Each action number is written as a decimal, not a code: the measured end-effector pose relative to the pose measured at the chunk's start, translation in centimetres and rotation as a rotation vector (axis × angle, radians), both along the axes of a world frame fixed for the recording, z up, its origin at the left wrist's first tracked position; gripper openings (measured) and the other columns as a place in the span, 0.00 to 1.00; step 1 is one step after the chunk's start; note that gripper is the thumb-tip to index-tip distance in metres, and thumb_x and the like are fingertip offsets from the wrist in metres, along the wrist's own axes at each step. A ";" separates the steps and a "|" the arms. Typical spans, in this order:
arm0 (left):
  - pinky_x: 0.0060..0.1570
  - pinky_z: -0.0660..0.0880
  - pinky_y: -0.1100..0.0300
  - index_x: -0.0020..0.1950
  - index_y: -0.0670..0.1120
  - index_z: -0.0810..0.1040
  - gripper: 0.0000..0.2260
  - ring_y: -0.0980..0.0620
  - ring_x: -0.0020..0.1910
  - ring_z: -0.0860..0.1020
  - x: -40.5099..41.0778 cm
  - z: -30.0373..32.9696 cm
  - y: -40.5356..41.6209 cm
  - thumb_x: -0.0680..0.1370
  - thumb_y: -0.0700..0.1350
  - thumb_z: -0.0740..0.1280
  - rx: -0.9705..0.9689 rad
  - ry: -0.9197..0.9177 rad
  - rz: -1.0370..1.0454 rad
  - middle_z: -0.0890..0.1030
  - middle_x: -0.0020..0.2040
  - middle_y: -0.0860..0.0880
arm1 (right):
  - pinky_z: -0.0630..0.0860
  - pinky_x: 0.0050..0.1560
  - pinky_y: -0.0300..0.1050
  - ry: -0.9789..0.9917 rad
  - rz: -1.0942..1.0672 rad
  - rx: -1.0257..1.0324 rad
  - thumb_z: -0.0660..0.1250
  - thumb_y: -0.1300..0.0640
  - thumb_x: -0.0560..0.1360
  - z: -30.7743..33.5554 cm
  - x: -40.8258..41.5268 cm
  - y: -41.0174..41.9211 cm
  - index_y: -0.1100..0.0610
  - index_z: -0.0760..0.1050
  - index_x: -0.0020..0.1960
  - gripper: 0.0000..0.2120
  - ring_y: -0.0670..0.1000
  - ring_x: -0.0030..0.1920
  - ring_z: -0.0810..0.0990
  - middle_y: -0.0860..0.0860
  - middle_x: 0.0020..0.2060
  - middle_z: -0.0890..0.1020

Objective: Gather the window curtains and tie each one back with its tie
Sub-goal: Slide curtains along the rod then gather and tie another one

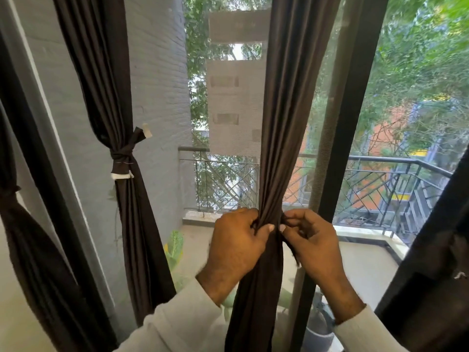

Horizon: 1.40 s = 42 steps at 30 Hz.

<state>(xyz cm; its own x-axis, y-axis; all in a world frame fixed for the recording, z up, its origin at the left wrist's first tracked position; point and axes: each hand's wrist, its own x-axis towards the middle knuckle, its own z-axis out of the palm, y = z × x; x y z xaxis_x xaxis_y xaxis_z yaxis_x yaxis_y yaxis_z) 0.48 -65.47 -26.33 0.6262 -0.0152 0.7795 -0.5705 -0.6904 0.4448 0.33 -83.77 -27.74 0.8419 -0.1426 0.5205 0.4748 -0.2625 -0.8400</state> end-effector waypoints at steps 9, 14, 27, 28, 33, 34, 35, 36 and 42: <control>0.51 0.87 0.49 0.58 0.40 0.89 0.09 0.47 0.47 0.89 0.9 -1.0 0.9 0.82 0.33 0.70 -0.339 0.497 -0.511 0.89 0.50 0.44 | 0.84 0.54 0.40 0.019 0.195 0.089 0.73 0.60 0.78 0.3 -1.8 -0.2 0.57 0.86 0.61 0.12 0.49 0.53 0.88 0.49 0.51 0.90; 0.43 0.82 0.57 0.50 0.52 0.86 0.15 0.52 0.41 0.83 0.9 -1.4 0.3 0.71 0.34 0.79 -0.465 0.256 -0.299 0.85 0.44 0.56 | 0.83 0.51 0.38 0.019 0.210 0.092 0.74 0.65 0.78 0.4 -1.8 0.1 0.59 0.87 0.55 0.08 0.52 0.49 0.89 0.51 0.47 0.90; 0.40 0.83 0.42 0.45 0.57 0.80 0.11 0.48 0.34 0.83 2.5 -0.6 1.1 0.69 0.50 0.80 -0.344 0.409 -0.334 0.85 0.35 0.51 | 0.86 0.49 0.62 0.027 0.005 -0.001 0.80 0.57 0.75 0.3 -1.3 -0.4 0.50 0.85 0.51 0.07 0.57 0.41 0.87 0.51 0.39 0.87; 0.38 0.82 0.43 0.46 0.57 0.77 0.13 0.45 0.32 0.83 2.3 -0.6 0.8 0.69 0.49 0.79 -0.341 0.375 -0.297 0.85 0.34 0.51 | 0.86 0.45 0.62 0.008 -0.090 -0.042 0.81 0.55 0.74 0.2 -1.3 -0.4 0.48 0.82 0.49 0.09 0.56 0.38 0.85 0.50 0.36 0.85; 0.39 0.81 0.48 0.46 0.50 0.81 0.03 0.49 0.36 0.83 0.8 -1.1 -0.2 0.75 0.43 0.72 -0.110 0.133 -0.296 0.84 0.37 0.52 | 0.83 0.39 0.57 -0.143 -0.250 -0.188 0.78 0.48 0.75 -0.3 -2.6 0.3 0.47 0.78 0.43 0.09 0.48 0.36 0.82 0.43 0.35 0.82; 0.38 0.80 0.47 0.48 0.49 0.82 0.03 0.48 0.37 0.83 0.7 -1.1 -0.2 0.77 0.42 0.70 -0.089 0.157 -0.342 0.84 0.38 0.51 | 0.83 0.41 0.56 -0.154 -0.207 -0.179 0.77 0.50 0.76 -0.5 -2.8 0.4 0.46 0.80 0.45 0.06 0.49 0.39 0.84 0.43 0.37 0.83; 0.39 0.80 0.46 0.50 0.48 0.83 0.05 0.47 0.38 0.83 0.6 -1.2 -0.1 0.78 0.41 0.68 -0.086 0.202 -0.403 0.85 0.40 0.51 | 0.84 0.42 0.54 -0.164 -0.161 -0.177 0.76 0.53 0.77 -0.7 -3.0 0.3 0.48 0.82 0.47 0.03 0.49 0.42 0.85 0.43 0.40 0.84; 0.40 0.81 0.45 0.53 0.47 0.84 0.07 0.46 0.41 0.85 0.5 -1.1 0.2 0.80 0.40 0.67 -0.078 0.244 -0.457 0.86 0.43 0.50 | 0.84 0.44 0.53 -0.173 -0.123 -0.180 0.76 0.55 0.78 -0.9 -3.2 0.0 0.49 0.84 0.49 0.03 0.49 0.44 0.86 0.43 0.42 0.85; 0.36 0.76 0.65 0.69 0.50 0.74 0.18 0.51 0.52 0.86 0.0 -0.4 2.3 0.83 0.33 0.66 0.025 0.400 -0.639 0.88 0.52 0.49 | 0.84 0.47 0.42 -0.110 -0.002 -0.093 0.78 0.55 0.75 -0.9 -4.0 -1.7 0.47 0.87 0.52 0.07 0.51 0.49 0.87 0.46 0.46 0.87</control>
<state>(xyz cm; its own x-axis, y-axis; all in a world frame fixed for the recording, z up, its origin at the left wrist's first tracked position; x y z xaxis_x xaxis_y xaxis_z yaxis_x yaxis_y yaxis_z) 0.49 -63.14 -26.75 0.7247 -0.4853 0.4892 -0.6618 -0.2921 0.6904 -3.71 -85.46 -28.69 0.7785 -0.0913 0.6210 0.5623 -0.3381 -0.7546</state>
